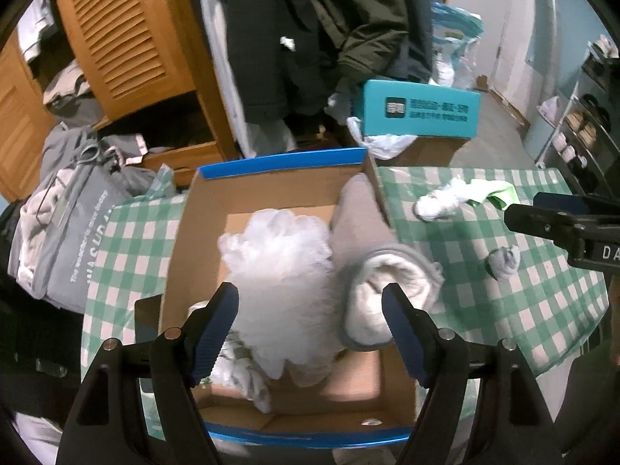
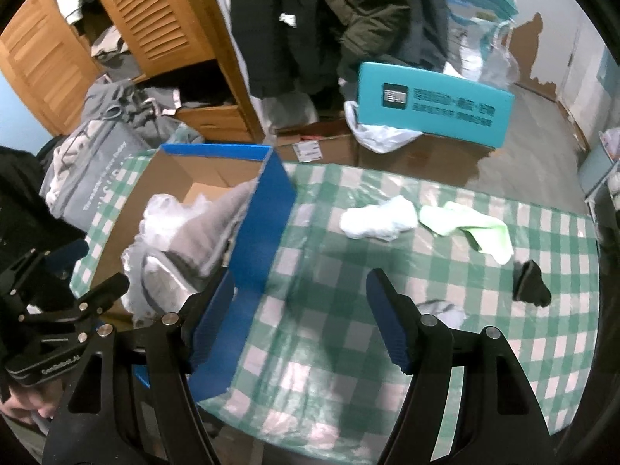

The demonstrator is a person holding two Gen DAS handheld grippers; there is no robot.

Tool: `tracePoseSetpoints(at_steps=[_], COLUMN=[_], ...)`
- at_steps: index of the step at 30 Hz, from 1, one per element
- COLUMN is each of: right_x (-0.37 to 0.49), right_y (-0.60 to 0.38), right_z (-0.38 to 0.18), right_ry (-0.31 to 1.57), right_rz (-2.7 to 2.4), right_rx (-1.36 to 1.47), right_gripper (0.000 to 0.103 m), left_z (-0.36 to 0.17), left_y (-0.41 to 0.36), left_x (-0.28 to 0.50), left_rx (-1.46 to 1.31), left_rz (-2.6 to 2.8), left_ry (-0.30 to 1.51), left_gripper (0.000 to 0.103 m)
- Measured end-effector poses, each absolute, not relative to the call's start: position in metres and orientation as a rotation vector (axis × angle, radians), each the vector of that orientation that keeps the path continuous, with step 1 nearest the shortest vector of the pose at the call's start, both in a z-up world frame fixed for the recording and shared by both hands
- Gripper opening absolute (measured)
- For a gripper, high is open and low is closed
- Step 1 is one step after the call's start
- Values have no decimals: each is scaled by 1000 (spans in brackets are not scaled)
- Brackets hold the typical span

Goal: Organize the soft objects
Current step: 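Lower the grey sock into the box and open the right tool while the left tool releases the bags, then withdraw both open tools from the box back over the table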

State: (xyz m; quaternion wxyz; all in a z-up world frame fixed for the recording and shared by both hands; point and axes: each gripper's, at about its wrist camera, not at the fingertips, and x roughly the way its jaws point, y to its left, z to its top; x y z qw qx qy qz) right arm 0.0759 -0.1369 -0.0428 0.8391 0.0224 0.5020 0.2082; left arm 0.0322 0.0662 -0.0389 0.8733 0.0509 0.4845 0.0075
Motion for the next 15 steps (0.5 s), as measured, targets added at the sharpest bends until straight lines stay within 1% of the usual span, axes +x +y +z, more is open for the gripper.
tracePoseSetpoints(at_steps=[15], right_x=[74], right_y=[-210], right_z=[-57], right_ry=[1076], right_rz=[347], right_rx=[99], right_gripper=[71], left_z=[-46], left_y=[-2], left_x=[41], left_rx=[191], left_rz=[-65], left_ry=[1034], left_gripper=[78])
